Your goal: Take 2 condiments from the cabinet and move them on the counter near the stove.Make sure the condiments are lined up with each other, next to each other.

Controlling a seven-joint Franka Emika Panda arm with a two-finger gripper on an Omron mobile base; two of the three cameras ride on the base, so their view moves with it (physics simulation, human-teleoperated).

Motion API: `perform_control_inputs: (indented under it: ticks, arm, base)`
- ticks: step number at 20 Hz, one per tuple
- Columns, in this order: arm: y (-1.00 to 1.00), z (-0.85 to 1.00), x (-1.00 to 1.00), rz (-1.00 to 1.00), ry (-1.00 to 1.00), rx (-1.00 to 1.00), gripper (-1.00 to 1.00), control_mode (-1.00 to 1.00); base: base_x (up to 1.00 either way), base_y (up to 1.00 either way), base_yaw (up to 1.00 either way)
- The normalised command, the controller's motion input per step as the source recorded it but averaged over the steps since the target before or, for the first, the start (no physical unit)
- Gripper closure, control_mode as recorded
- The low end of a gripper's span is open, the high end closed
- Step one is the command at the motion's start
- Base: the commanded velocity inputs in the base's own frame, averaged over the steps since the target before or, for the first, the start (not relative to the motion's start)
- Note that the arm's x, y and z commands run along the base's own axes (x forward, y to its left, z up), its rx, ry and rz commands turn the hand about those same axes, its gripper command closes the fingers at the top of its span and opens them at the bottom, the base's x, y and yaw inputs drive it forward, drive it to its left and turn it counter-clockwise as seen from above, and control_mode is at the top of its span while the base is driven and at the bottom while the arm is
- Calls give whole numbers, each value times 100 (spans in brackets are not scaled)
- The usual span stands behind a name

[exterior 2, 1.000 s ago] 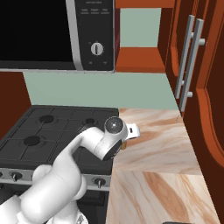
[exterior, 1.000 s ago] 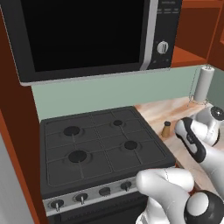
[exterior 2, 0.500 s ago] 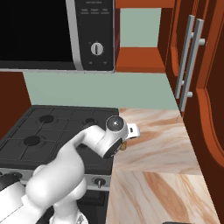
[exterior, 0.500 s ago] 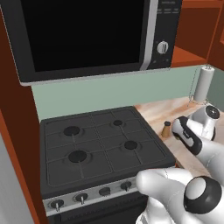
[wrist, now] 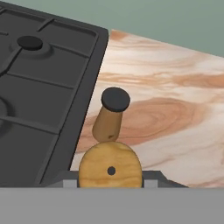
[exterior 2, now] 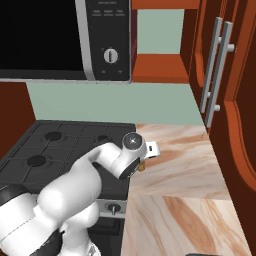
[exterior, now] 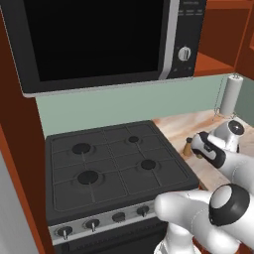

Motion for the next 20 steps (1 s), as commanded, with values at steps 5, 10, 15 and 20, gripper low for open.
perform_control_inputs:
  ticks: [5,10,15,20]
  arm:
    - [0,-13,17,0,0,0,100,-100]
    - [0,-12,15,0,0,0,100,-100]
    - [0,-11,15,0,0,0,100,-100]
    - [0,-10,14,0,0,0,100,-100]
  base:
    - [0,0,0]
    - [0,0,0]
    - [0,0,0]
    - [0,0,0]
